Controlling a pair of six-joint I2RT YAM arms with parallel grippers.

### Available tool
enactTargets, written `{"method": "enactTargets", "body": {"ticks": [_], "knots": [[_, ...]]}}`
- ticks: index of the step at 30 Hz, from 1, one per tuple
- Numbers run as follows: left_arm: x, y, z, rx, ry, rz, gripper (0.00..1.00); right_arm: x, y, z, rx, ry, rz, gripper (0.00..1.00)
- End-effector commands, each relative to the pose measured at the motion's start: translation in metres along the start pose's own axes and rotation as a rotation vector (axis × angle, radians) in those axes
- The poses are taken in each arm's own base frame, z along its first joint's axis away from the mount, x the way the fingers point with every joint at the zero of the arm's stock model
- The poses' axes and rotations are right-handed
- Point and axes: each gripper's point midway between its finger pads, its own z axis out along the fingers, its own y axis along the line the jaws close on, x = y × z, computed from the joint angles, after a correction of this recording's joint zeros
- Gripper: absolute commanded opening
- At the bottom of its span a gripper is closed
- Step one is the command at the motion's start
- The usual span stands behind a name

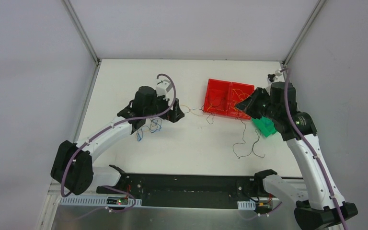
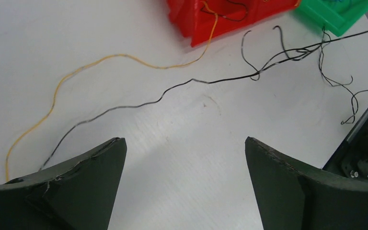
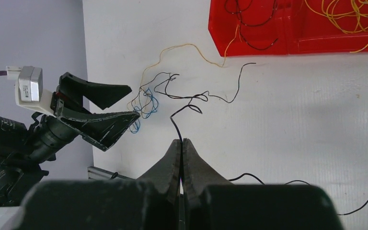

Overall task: Untangle the cables
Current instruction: Untie the cable.

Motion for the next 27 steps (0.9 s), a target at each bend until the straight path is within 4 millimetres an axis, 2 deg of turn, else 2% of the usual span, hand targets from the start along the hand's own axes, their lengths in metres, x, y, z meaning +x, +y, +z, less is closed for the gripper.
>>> {"method": "enactTargets", "body": {"ticks": [1, 6, 12, 15, 17, 19, 21, 24, 27], "knots": [[-0.029, -0.045, 0.018, 0.249, -0.133, 0.301, 0.97, 0.003, 0.012, -0.006, -0.037, 0.046, -0.019, 0.0], [-0.035, -0.042, 0.043, 0.247, -0.173, 0.427, 0.95, 0.002, 0.017, -0.006, -0.052, 0.051, -0.013, 0.0], [-0.028, -0.058, 0.069, 0.306, -0.142, 0.509, 0.9, -0.002, 0.024, -0.006, -0.074, 0.055, -0.007, 0.0], [-0.025, -0.065, 0.081, 0.317, -0.128, 0.537, 0.84, -0.004, 0.026, -0.007, -0.078, 0.05, -0.002, 0.0], [-0.024, -0.07, 0.088, 0.328, -0.121, 0.544, 0.68, -0.004, 0.027, -0.007, -0.079, 0.049, -0.003, 0.0], [-0.022, -0.076, 0.093, 0.348, -0.113, 0.541, 0.41, -0.005, 0.026, -0.007, -0.074, 0.044, -0.004, 0.0], [-0.023, -0.081, 0.094, 0.36, -0.105, 0.501, 0.0, -0.006, 0.02, -0.006, -0.045, 0.033, 0.001, 0.0], [-0.035, -0.061, 0.093, 0.24, -0.129, 0.386, 0.0, -0.009, 0.003, -0.004, 0.034, -0.007, 0.019, 0.0], [-0.042, -0.027, 0.077, 0.113, -0.165, 0.206, 0.0, -0.016, -0.026, -0.008, 0.166, -0.089, 0.062, 0.0]]}}
